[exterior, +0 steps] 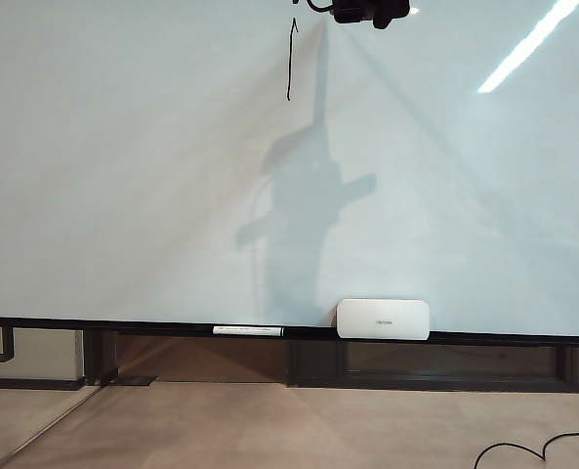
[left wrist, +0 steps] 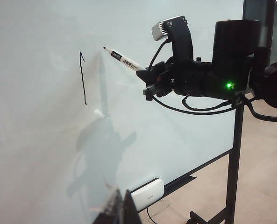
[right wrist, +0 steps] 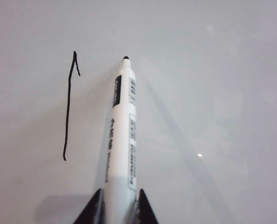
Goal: Reach to the right to find the marker pen, pick it up, and write the number 14 on the whiteboard.
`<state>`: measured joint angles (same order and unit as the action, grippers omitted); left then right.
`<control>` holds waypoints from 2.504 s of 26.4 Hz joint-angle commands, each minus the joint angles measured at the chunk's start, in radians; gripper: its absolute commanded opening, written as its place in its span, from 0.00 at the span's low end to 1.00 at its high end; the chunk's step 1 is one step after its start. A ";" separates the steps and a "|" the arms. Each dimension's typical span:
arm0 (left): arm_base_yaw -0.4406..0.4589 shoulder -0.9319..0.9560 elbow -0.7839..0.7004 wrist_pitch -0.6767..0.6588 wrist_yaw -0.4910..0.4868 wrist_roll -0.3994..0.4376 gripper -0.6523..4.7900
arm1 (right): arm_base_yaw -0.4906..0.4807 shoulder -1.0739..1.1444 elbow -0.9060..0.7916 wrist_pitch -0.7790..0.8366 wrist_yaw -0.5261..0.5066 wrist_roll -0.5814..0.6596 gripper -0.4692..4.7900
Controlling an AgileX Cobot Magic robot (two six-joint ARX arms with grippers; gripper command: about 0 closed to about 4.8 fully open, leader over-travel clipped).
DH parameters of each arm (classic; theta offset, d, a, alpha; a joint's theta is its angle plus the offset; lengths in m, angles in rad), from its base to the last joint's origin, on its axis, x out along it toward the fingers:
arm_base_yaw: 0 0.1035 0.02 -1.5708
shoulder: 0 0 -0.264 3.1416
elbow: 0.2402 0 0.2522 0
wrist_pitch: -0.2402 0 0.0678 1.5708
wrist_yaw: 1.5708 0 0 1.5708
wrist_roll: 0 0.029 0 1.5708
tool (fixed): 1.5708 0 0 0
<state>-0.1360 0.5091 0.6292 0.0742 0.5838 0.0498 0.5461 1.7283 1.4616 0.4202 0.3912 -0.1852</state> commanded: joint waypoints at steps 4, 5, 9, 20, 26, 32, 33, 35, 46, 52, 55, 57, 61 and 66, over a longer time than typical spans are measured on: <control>0.000 -0.002 0.005 0.010 0.004 -0.005 0.11 | -0.018 -0.005 0.004 0.019 -0.023 -0.002 0.09; 0.000 -0.002 0.005 0.010 0.004 -0.005 0.11 | -0.018 -0.005 0.004 0.019 -0.028 -0.002 0.09; 0.000 -0.002 0.005 0.010 0.004 -0.005 0.11 | -0.022 -0.005 0.004 0.018 -0.031 -0.002 0.09; 0.000 -0.002 0.005 0.010 0.004 -0.005 0.11 | -0.030 0.001 0.004 0.010 -0.035 -0.002 0.09; 0.000 -0.002 0.005 0.010 0.004 -0.005 0.11 | -0.042 0.012 0.004 -0.008 -0.044 0.002 0.09; 0.000 -0.002 0.005 0.011 0.004 -0.005 0.11 | -0.045 0.014 0.004 -0.043 -0.053 0.010 0.09; 0.000 -0.002 0.005 0.011 0.004 -0.005 0.11 | -0.045 0.014 0.004 -0.051 -0.053 0.011 0.09; 0.000 -0.002 0.005 0.013 0.003 -0.005 0.11 | -0.045 0.014 0.004 -0.074 -0.053 0.030 0.09; 0.000 -0.002 0.005 0.021 0.004 -0.005 0.11 | -0.045 0.014 0.003 -0.182 -0.051 0.078 0.09; 0.000 -0.004 0.005 0.022 0.004 -0.005 0.11 | -0.045 0.020 0.003 -0.186 -0.050 0.078 0.09; 0.000 -0.005 0.005 0.022 0.003 -0.005 0.11 | -0.045 0.021 0.003 -0.185 -0.024 0.080 0.09; 0.000 -0.005 0.006 0.022 0.003 -0.005 0.11 | -0.045 0.021 0.003 -0.185 0.006 0.080 0.09; 0.000 -0.005 0.006 0.028 0.004 -0.005 0.11 | -0.047 0.021 0.003 -0.192 0.047 0.080 0.09; 0.000 -0.005 0.006 0.030 0.004 -0.005 0.11 | -0.048 0.021 0.003 -0.211 0.098 0.080 0.09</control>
<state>-0.1360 0.5064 0.6296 0.0879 0.5838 0.0498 0.5041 1.7508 1.4616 0.2073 0.4316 -0.1139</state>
